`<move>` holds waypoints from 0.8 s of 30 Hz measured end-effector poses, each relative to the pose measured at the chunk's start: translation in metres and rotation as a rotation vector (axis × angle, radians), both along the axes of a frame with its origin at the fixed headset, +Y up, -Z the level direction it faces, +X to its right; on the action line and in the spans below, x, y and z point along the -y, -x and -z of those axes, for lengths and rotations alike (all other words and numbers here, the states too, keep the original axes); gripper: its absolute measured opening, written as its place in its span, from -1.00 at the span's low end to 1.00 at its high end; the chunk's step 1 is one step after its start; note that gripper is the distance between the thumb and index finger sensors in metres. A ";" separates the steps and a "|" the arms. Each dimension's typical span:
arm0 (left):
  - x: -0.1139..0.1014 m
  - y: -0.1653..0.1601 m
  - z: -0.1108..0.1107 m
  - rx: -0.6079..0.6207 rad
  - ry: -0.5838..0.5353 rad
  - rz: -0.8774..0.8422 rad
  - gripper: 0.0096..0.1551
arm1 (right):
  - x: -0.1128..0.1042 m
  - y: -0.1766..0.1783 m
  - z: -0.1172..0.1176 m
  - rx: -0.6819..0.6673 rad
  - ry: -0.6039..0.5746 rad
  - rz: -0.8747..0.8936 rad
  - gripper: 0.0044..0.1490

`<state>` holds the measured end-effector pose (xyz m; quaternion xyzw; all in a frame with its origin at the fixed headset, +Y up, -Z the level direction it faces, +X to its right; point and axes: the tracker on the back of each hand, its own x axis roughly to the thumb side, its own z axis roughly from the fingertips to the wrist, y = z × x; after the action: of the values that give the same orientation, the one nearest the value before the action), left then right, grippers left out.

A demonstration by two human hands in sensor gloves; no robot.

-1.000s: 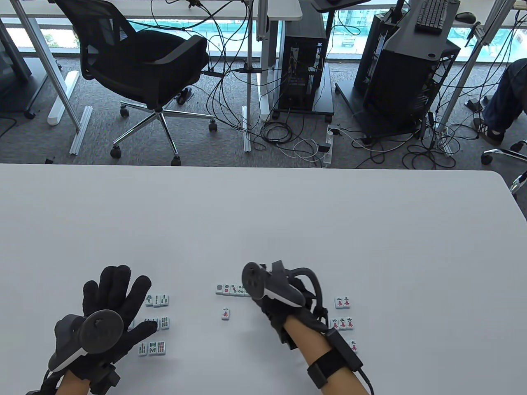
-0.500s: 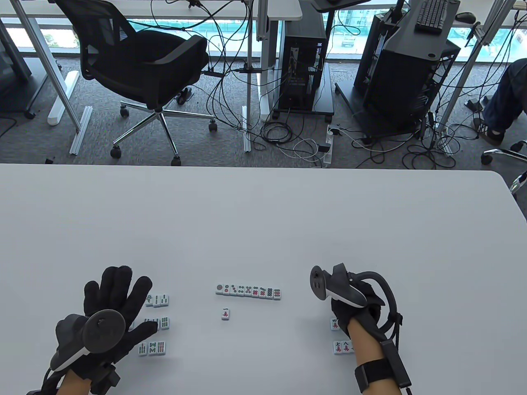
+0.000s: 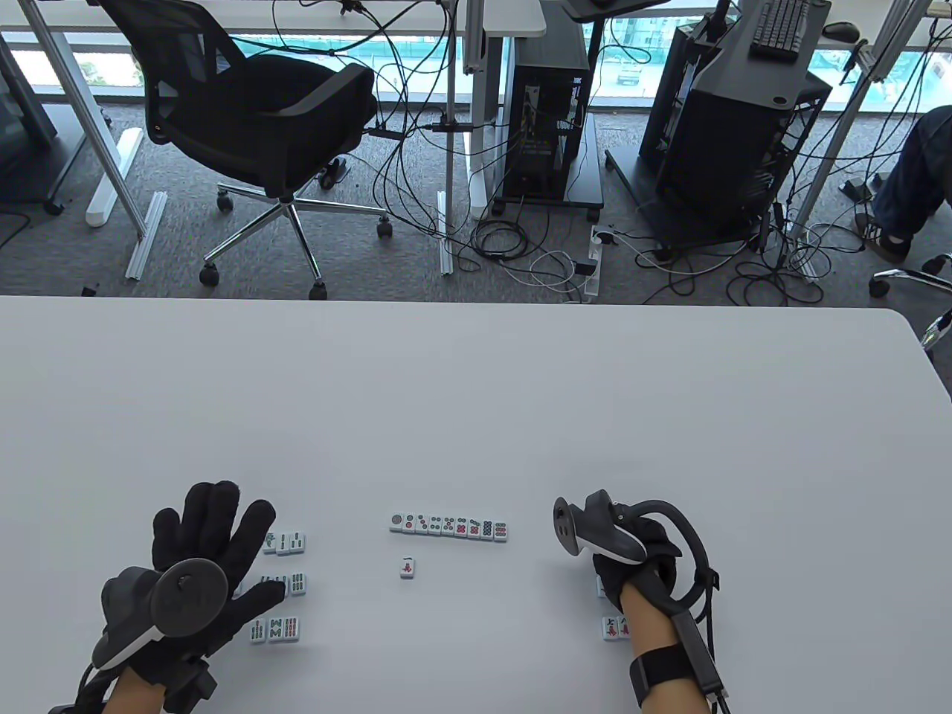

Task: Mahjong suit sorting

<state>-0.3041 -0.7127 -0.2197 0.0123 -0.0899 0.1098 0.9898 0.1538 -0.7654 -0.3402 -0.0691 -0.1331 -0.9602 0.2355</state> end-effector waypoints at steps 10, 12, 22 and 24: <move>-0.001 0.000 0.000 0.002 -0.003 -0.007 0.08 | -0.030 0.045 -0.014 -0.113 -0.098 0.280 -0.26; 0.000 -0.001 0.000 0.003 -0.002 -0.003 0.08 | -0.034 0.066 -0.021 -0.163 -0.112 0.355 -0.25; -0.001 -0.001 -0.001 0.010 -0.009 -0.007 0.06 | -0.013 0.170 -0.042 -0.353 -0.008 0.450 -0.25; -0.002 -0.001 -0.001 0.011 -0.012 -0.010 0.06 | -0.010 0.178 -0.043 -0.360 -0.003 0.428 -0.25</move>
<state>-0.3027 -0.7111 -0.2190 0.0183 -0.0961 0.1143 0.9886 -0.0243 -0.7558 -0.2976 -0.2648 -0.0701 -0.9606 0.0474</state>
